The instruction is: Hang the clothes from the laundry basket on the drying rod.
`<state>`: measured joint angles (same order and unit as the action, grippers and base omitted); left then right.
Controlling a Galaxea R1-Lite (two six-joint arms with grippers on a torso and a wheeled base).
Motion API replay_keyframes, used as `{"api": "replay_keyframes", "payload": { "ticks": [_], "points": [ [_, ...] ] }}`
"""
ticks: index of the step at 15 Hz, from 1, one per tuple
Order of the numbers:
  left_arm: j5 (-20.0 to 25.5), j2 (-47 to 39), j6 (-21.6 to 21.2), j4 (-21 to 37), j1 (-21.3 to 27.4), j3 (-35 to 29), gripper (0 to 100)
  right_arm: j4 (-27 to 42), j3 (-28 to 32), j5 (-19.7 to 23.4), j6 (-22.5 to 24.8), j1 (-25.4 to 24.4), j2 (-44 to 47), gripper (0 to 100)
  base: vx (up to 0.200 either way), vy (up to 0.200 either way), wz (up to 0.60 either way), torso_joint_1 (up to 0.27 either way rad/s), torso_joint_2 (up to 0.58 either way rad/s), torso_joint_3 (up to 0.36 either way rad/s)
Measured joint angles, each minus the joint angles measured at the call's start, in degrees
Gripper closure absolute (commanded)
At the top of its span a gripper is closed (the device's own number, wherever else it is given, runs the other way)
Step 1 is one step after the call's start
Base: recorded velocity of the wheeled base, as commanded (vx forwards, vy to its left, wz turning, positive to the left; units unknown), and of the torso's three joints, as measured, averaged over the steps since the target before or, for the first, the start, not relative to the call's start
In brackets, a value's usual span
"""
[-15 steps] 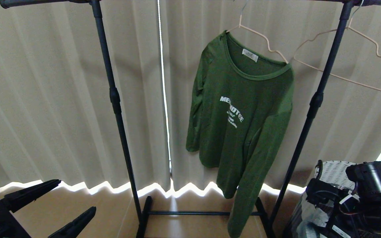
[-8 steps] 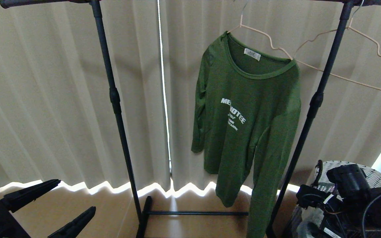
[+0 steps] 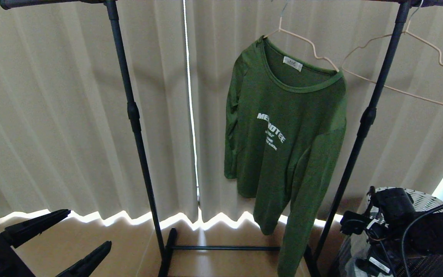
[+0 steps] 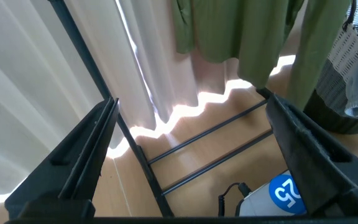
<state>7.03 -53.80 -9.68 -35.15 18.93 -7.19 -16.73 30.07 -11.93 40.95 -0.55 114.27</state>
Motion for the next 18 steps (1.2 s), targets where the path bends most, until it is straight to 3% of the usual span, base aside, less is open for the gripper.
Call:
{"api": "replay_keyframes", "payload": {
  "ticks": [4,5,13,18],
  "points": [
    [0.0,0.0,0.0,0.0,0.0,0.0,0,0.0,0.5,0.0,0.0,0.6,1.3,0,0.0,0.0,0.0,0.0,0.0,0.0],
    [0.0,0.0,0.0,0.0,0.0,0.0,0,0.0,0.5,0.0,0.0,0.8,1.4,100,0.0,0.0,0.0,0.0,0.0,0.0],
    [0.0,0.1,-0.1,0.0,0.0,0.1,0,-0.1,-1.0,0.5,-0.1,1.4,-1.1,100,0.0,0.0,0.0,0.0,0.0,0.0],
    [0.0,0.5,-0.6,-0.2,-0.1,1.4,0,0.1,-3.1,1.7,-0.3,2.9,-14.1,100,0.0,0.0,0.0,0.0,0.0,0.0]
  ]
}}
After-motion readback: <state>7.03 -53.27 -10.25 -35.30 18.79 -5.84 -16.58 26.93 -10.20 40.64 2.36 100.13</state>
